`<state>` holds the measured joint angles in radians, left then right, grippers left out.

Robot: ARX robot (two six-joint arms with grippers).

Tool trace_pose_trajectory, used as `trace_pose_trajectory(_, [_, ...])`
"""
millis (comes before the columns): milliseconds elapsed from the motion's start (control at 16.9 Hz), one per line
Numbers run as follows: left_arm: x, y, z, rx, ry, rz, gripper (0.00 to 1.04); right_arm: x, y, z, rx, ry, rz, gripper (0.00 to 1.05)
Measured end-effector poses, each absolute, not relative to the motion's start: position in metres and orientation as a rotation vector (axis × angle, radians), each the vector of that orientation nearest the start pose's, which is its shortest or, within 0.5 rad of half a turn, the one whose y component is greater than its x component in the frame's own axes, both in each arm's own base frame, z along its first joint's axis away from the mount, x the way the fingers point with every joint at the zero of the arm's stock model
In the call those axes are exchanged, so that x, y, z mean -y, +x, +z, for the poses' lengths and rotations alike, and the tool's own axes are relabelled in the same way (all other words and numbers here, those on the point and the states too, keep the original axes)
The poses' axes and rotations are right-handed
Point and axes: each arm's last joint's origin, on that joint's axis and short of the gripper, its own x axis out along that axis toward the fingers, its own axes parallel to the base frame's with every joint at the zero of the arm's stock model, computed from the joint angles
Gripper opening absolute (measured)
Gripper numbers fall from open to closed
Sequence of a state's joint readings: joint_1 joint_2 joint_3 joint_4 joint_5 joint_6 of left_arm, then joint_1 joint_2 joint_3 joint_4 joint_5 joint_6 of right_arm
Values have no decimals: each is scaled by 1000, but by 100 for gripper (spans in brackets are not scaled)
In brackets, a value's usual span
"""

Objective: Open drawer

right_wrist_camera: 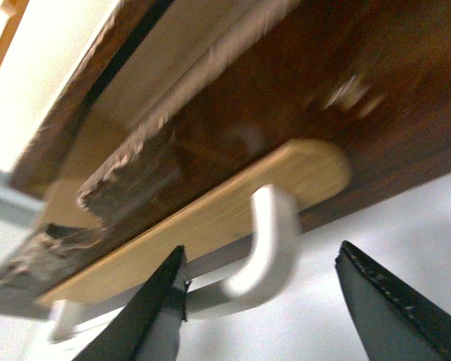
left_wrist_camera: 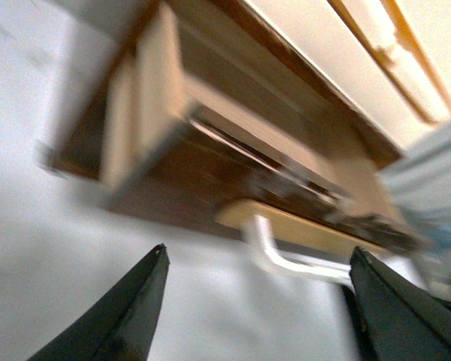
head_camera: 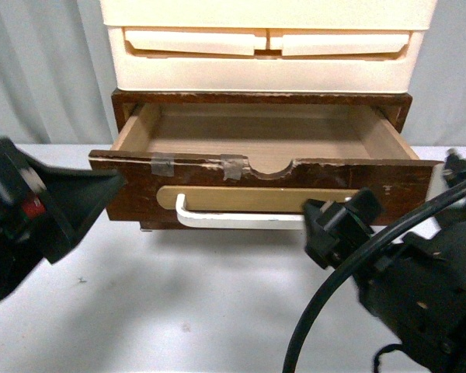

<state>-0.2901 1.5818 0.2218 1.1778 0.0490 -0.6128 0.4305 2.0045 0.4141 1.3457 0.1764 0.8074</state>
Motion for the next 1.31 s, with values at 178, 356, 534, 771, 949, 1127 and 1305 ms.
trace_pose_trajectory(178, [37,195,122,-131,-207,23,45,-59,218,65,-380,174,-81,36])
trace_pose_trajectory(356, [25,176,142,-34,-36,0,7,-40,197,101,-233,-11,-6,2])
trace_pose_trajectory(534, [17,164,148,-24,-17,3,2,-28,178,114,-171,-14,0,2])
trace_pose_trajectory(771, [9,150,156,-41,-15,2,2,-17,166,143,-12,5,-7,2])
trace_pose_trajectory(949, [-1,140,165,-5,-18,13,2,-12,157,156,15,8,-6,2])
trace_pose_trajectory(1127, [0,131,167,0,-17,-2,2,1,145,164,23,6,-13,2])
trace_pose_trajectory(1305, [0,125,168,2,-17,-2,2,1,131,168,11,6,-8,2])
